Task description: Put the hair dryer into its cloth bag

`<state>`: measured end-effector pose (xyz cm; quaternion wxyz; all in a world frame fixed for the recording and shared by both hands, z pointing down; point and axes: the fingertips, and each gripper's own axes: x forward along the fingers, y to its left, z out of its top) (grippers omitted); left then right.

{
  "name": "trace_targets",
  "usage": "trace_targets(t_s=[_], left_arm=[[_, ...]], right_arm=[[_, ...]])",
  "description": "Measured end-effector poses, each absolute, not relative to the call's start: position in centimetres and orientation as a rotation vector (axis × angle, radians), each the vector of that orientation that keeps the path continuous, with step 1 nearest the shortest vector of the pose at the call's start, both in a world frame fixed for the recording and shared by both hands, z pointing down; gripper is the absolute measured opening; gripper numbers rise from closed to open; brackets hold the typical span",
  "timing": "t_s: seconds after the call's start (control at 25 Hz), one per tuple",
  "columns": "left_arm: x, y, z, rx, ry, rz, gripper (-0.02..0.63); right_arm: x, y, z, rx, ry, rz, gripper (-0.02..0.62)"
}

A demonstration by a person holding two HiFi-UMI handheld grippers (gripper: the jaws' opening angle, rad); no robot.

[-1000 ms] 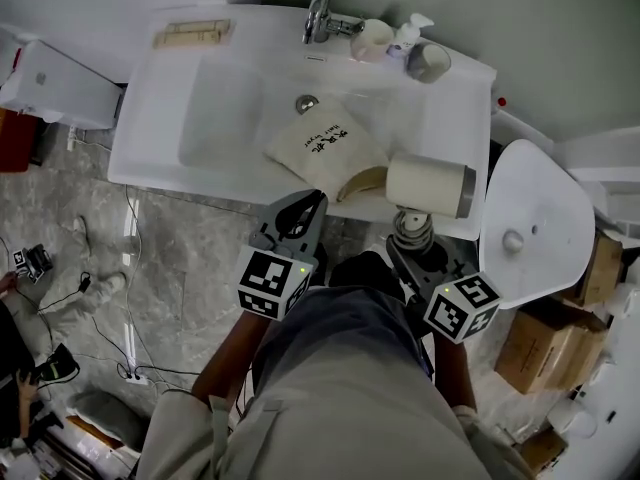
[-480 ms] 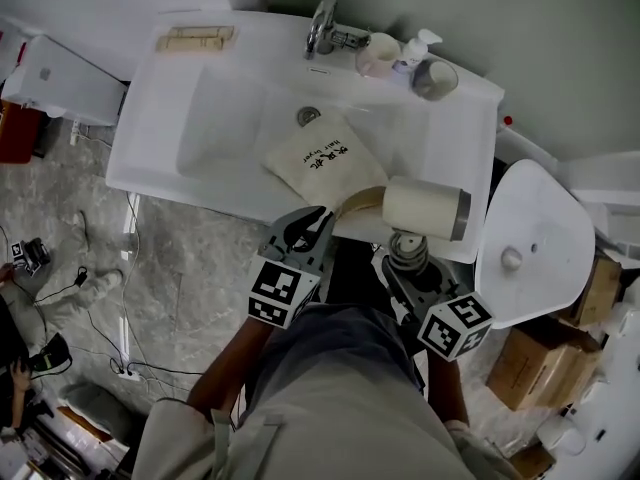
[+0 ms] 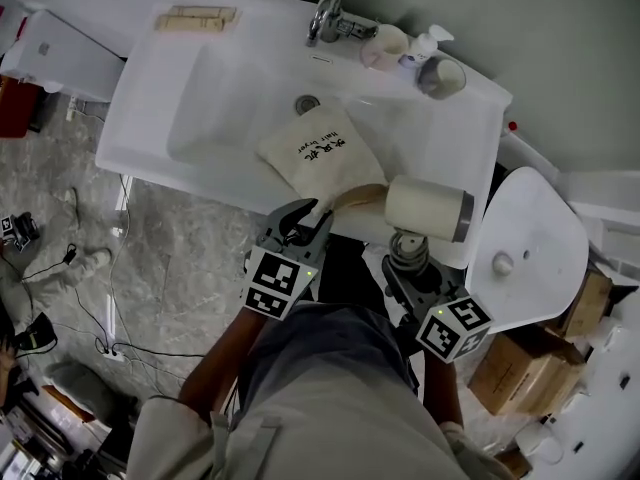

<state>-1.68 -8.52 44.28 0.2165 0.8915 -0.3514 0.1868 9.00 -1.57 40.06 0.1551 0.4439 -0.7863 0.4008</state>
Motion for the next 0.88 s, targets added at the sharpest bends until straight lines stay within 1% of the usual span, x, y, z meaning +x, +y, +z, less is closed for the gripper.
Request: trace_targets(t_s=[0.36,0.6,0.88], left_arm=[[-0.9,-8.5,47.5,2.447,-0.946,0.613,0.106],[-0.5,-8.2,49.8,2.432,-0.907,0.699,0.132],[-0.3,-8.6,51.1,2.425,-0.915,0.747,0.132]], right_arm=[[8.4,-1.0,40.9,1.237,-2.237,1.179,0.170],[8.3,-0.3,41.6,1.234,-2.221,1.209,0.170],[8.4,0.5,42.8,1.230,-2.192,1.240,0.170]])
